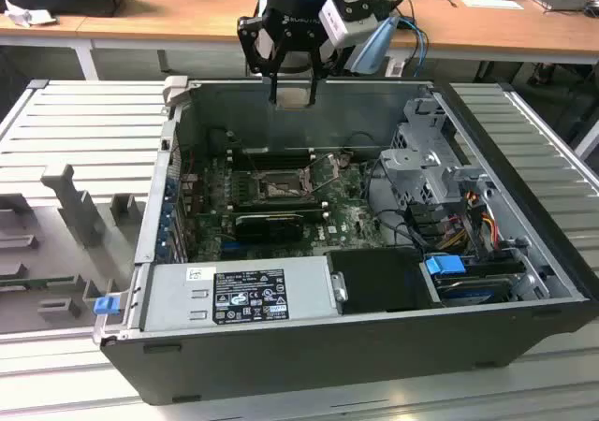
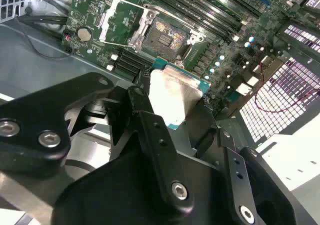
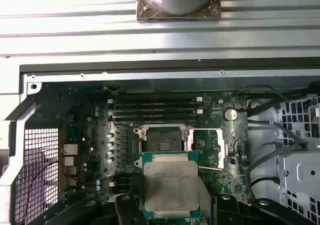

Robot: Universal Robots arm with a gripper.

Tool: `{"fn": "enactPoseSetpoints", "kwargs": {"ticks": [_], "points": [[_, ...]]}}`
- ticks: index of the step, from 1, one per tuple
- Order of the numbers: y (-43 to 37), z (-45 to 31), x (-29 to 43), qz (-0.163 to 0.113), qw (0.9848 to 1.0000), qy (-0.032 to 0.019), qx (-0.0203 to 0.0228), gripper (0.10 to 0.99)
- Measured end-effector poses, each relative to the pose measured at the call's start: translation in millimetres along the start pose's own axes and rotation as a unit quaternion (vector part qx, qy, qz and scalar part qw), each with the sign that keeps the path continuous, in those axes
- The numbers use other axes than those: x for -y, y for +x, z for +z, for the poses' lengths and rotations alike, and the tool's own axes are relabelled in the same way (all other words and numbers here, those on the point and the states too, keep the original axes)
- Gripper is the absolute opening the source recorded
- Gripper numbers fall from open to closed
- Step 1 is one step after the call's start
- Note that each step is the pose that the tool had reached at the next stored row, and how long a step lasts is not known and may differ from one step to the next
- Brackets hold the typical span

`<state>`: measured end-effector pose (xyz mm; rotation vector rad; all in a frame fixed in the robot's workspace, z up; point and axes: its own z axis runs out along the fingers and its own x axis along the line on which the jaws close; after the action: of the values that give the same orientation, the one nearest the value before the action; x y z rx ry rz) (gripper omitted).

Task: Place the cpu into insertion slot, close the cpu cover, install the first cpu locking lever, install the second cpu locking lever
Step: 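Place the cpu into insertion slot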

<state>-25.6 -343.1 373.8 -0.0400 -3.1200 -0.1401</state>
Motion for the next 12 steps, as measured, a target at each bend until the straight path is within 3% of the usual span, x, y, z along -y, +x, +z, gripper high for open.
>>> {"fn": "enactPoseSetpoints", "kwargs": {"ticks": [12], "points": [[0.0,0.3,0.1,0.009,1.0000,-0.0001,0.0008,0.529]]}}
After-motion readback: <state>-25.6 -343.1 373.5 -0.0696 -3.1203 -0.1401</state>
